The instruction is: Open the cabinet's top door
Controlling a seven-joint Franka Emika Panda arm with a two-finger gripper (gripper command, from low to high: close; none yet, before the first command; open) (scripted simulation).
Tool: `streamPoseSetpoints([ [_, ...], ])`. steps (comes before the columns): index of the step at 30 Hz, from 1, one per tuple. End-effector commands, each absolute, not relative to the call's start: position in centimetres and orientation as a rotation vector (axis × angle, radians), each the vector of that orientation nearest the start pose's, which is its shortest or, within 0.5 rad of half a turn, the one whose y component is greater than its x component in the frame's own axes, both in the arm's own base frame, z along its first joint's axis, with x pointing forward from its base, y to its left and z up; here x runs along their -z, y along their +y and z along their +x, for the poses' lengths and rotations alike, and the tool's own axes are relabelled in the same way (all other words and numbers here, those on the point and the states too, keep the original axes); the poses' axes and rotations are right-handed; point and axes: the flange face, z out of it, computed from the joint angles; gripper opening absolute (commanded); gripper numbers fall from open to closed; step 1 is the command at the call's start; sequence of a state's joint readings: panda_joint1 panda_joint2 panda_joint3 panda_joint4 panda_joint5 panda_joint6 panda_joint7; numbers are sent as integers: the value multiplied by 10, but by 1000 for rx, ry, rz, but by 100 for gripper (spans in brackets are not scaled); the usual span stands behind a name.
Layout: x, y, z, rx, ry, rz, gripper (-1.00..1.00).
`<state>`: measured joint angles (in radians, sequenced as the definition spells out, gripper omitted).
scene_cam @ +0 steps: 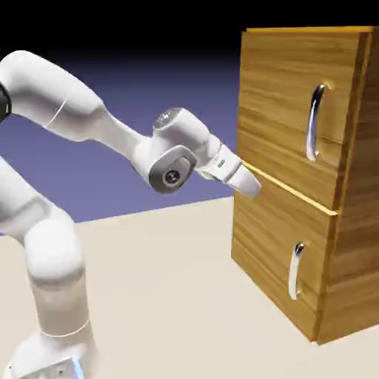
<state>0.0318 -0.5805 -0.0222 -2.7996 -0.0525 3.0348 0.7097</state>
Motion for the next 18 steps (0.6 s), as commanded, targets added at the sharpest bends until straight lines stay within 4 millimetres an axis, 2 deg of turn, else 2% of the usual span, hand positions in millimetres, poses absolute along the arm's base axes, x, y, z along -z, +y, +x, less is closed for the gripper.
streamPoseSetpoints([
  [1, -474, 10, 390, 1118, 773, -2551, 0],
  [9, -527, 21, 385, 1402, 124, -2714, 0],
  [18, -575, 20, 373, 1709, -618, -2761, 0],
])
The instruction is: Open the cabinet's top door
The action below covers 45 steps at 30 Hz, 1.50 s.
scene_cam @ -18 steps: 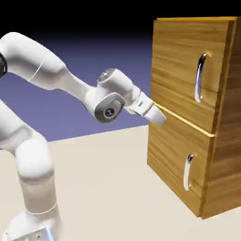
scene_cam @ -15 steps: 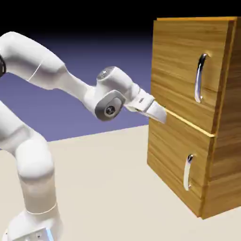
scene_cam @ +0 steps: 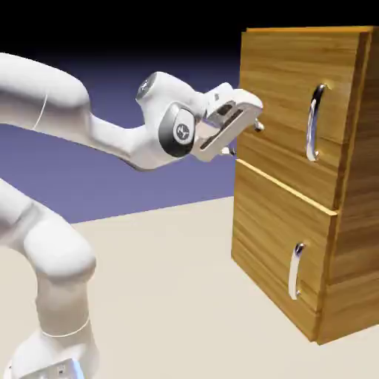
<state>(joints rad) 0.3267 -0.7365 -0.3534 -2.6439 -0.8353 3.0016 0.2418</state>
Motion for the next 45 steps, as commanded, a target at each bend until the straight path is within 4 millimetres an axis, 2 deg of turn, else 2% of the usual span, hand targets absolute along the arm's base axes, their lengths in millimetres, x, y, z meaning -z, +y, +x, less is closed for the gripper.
streamPoseSetpoints([
  [1, -579, 19, 372, 1741, -701, -2758, 0],
  [12, -611, -7, 360, 2037, -1622, -2634, 0],
  [22, -615, -46, 362, 2152, -2491, -2370, 0],
  [30, -600, -84, 375, 2051, -3224, -2025, 0],
  [37, -572, -116, 396, 1749, -3869, -1577, 0],
  [39, -569, -120, 398, 1705, -3933, -1522, 0],
  [44, -569, -117, 448, 1705, -3933, -1522, 0],
  [45, -569, -117, 448, 1705, -3933, -1522, -100],
])
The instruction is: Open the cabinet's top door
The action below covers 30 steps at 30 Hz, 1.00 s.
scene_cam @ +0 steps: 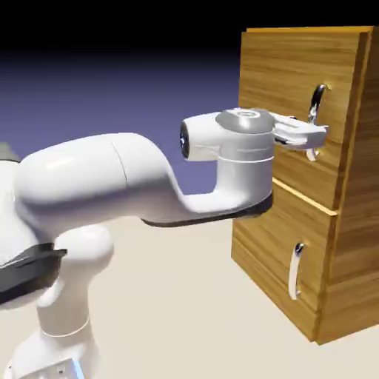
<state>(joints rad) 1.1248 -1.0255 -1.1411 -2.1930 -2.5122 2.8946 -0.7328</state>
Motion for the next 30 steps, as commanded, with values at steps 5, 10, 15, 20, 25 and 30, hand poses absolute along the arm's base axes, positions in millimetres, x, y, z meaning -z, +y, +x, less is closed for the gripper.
streamPoseSetpoints([
  [5, -569, -104, 415, -580, 1465, 645, -100],
  [10, -569, -82, 371, -485, 1415, 729, -100],
  [15, -569, -54, 332, -390, 1361, 810, -100],
  [20, -569, -25, 298, -303, 1310, 882, -100],
  [25, -569, 5, 271, -223, 1260, 945, -100],
  [30, -569, 35, 249, -149, 1213, 1001, -100],
])
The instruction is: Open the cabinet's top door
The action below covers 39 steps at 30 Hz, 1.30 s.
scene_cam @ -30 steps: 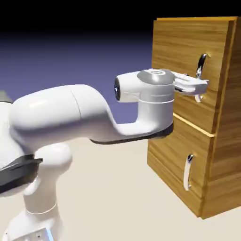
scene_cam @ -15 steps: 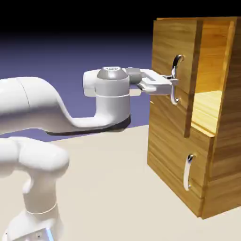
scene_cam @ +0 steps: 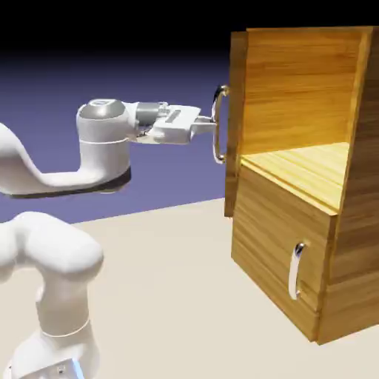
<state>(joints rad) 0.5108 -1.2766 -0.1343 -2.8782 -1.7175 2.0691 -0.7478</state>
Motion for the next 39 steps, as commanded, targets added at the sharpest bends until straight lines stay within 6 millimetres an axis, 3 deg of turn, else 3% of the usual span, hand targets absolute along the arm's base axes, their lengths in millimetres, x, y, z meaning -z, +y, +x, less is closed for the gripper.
streamPoseSetpoints([
  [1, -569, 41, 244, -135, 1203, 1012, -100],
  [12, -569, 116, 206, 33, 1087, 1134, -100],
  [21, -569, 198, 184, 200, 962, 1246, -100],
  [31, -569, 292, 181, 385, 814, 1359, -100],
  [39, -569, 342, 188, 485, 729, 1415, -100],
])
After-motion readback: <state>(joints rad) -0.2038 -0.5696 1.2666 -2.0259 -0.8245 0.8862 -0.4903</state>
